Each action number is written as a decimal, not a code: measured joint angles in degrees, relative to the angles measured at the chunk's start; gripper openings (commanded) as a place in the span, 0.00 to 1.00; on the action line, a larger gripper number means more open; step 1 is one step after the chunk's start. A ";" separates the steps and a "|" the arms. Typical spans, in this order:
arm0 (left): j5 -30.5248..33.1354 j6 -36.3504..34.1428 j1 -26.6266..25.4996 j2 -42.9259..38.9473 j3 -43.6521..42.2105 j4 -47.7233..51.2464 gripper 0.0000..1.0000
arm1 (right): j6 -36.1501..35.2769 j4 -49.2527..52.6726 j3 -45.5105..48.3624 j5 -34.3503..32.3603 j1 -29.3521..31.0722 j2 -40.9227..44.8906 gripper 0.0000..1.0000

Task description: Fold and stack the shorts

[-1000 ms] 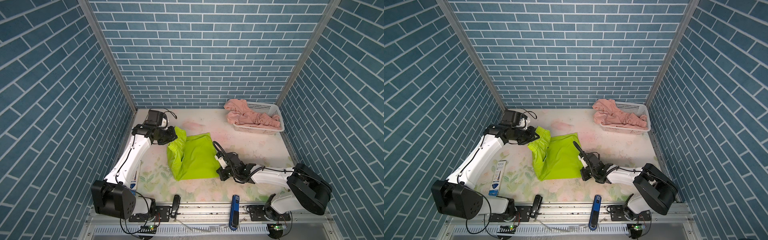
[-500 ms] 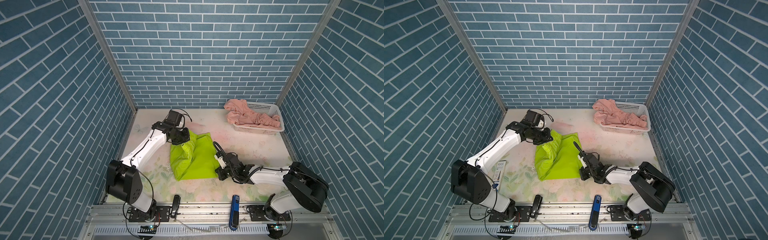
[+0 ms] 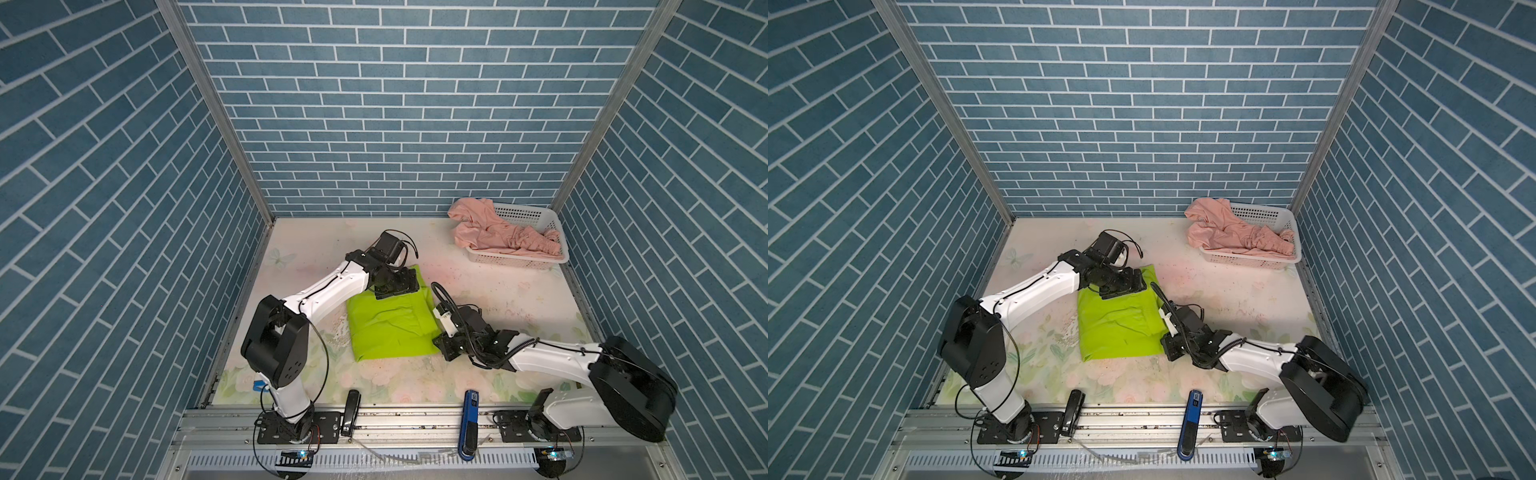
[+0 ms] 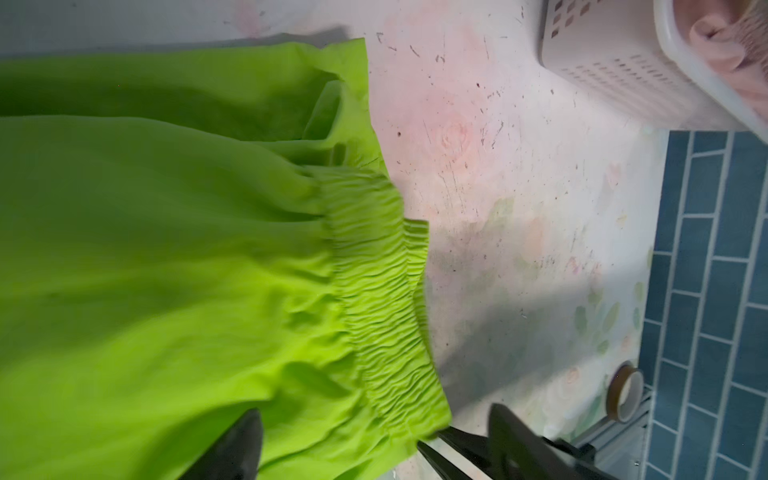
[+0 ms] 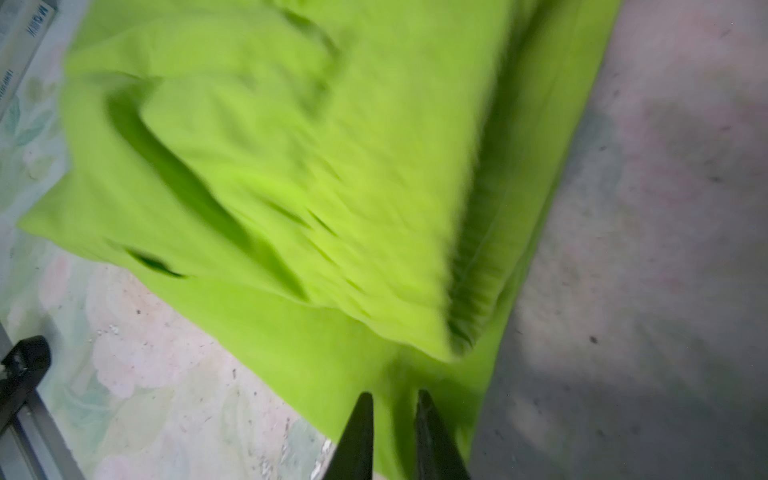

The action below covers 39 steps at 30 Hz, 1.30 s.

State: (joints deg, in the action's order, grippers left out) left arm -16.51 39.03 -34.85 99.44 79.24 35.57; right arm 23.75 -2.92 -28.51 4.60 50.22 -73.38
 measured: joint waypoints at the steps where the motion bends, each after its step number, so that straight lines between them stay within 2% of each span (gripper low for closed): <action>1: 0.22 -0.39 -0.11 0.02 0.52 0.68 1.00 | -0.04 2.45 -0.20 -1.33 0.02 3.45 0.25; 5: 3.78 -3.56 0.04 -1.55 4.61 4.22 1.00 | -0.85 11.21 -2.91 -6.49 0.00 14.14 0.33; 9: 6.82 -6.78 1.73 -7.58 5.81 7.67 1.00 | -3.17 16.24 -8.63 -7.04 -0.02 14.88 0.40; 12: 7.58 -8.50 6.10 -13.57 4.46 9.01 1.00 | -5.07 16.72 -14.56 -4.81 0.46 7.37 0.48; 17: 8.96 -10.67 16.35 -23.69 -2.14 11.85 1.00 | -9.77 18.38 -24.63 -1.88 4.00 -11.08 0.59; 23: 8.79 -12.28 25.07 -34.07 -8.59 15.52 1.00 | -14.58 21.49 -33.57 -0.22 7.67 -26.47 0.62; 28: 7.67 -13.11 27.21 -37.38 -12.50 17.22 1.00 | -15.28 21.57 -39.76 1.51 8.28 -35.08 0.62; 35: 6.19 -13.57 28.89 -37.42 -16.02 17.11 1.00 | -15.30 18.64 -54.34 3.45 8.04 -46.42 0.63; 39: 4.13 -13.07 28.79 -36.83 -17.27 15.89 1.00 | -15.19 16.09 -53.64 4.42 7.43 -44.83 0.64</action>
State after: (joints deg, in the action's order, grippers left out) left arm -12.38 25.96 -6.07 62.61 61.98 51.46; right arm 8.56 13.17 -82.15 9.02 57.65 -118.21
